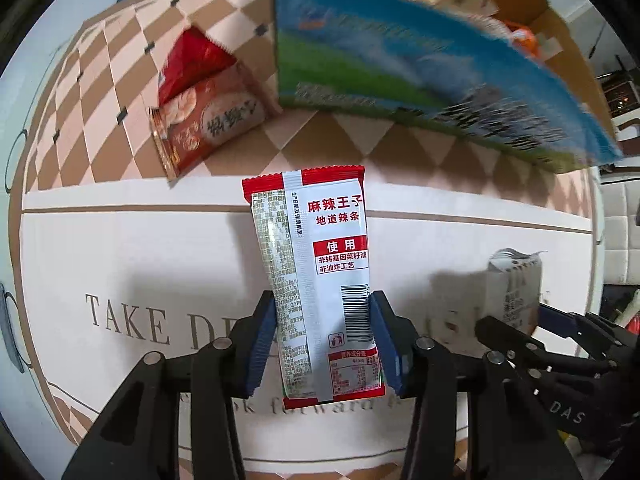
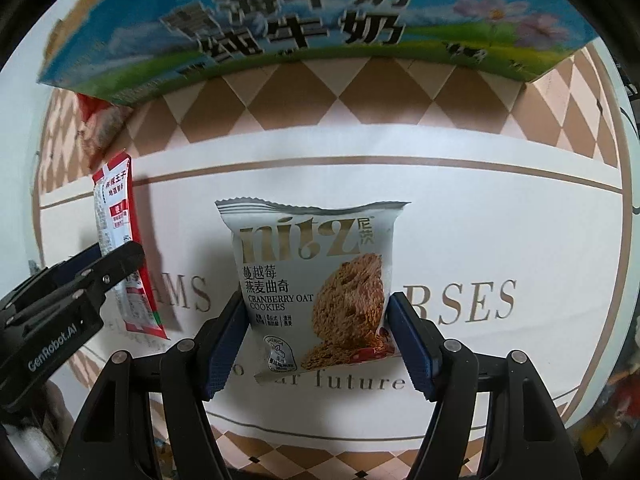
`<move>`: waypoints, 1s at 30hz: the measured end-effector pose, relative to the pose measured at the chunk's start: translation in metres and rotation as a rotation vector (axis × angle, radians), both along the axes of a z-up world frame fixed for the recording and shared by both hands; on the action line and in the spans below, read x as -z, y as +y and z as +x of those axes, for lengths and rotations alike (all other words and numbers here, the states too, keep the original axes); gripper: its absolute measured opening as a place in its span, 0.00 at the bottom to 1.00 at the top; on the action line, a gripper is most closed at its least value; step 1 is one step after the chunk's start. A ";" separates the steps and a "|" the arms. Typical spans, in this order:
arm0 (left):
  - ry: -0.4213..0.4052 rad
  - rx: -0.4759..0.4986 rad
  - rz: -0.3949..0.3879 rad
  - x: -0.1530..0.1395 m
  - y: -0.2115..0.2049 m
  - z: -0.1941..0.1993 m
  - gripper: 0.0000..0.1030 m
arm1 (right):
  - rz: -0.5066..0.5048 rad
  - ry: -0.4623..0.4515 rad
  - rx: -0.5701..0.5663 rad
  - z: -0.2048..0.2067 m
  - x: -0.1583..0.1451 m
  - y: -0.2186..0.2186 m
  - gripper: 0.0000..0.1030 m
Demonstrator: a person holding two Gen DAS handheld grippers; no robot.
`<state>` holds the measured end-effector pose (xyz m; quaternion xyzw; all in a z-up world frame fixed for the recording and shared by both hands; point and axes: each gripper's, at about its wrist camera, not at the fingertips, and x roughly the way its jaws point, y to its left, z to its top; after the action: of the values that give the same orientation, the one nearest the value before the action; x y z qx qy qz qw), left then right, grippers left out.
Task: Organize snacks
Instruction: 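Carry both packets over the box and open both grippers to drop them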
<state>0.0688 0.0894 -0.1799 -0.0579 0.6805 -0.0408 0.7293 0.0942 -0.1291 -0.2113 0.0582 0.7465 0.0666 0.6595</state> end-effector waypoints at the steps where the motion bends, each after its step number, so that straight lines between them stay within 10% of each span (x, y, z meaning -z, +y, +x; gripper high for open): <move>1: -0.010 0.005 -0.013 -0.008 -0.003 -0.005 0.42 | 0.008 -0.005 0.003 0.001 -0.003 -0.003 0.71; 12: -0.126 0.050 -0.123 -0.090 -0.018 -0.012 0.42 | 0.107 -0.108 0.034 0.003 -0.091 -0.048 0.71; 21: -0.296 0.082 -0.189 -0.157 -0.056 0.061 0.42 | 0.175 -0.259 0.117 0.043 -0.178 -0.087 0.71; 30: -0.328 0.133 -0.081 -0.161 -0.072 0.159 0.42 | 0.091 -0.329 0.185 0.154 -0.181 -0.107 0.71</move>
<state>0.2276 0.0176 -0.0187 -0.0345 0.5525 -0.1253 0.8233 0.2479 -0.2361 -0.0299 0.1445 0.6164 0.0479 0.7726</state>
